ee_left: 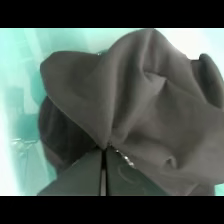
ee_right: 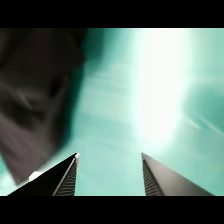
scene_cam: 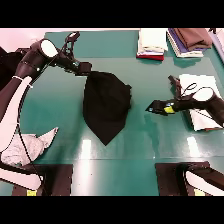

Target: Fold the shirts.

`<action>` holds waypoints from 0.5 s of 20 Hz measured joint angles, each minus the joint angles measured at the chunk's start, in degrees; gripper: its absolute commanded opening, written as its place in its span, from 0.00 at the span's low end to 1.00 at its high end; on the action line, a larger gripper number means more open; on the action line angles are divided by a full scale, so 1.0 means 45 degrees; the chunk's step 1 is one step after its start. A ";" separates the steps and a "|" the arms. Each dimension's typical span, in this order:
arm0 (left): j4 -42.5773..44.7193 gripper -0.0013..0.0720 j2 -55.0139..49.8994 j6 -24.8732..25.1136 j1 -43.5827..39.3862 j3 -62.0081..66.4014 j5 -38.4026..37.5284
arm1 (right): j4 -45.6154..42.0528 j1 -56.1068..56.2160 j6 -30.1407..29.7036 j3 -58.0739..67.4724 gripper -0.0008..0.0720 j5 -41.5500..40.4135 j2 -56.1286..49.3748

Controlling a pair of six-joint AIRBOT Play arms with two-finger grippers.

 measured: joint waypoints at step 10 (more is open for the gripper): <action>0.0058 0.05 0.0097 0.0044 0.0092 0.0000 -0.0359 | 0.4993 0.1443 -0.3531 0.0967 0.71 -0.1248 -0.3891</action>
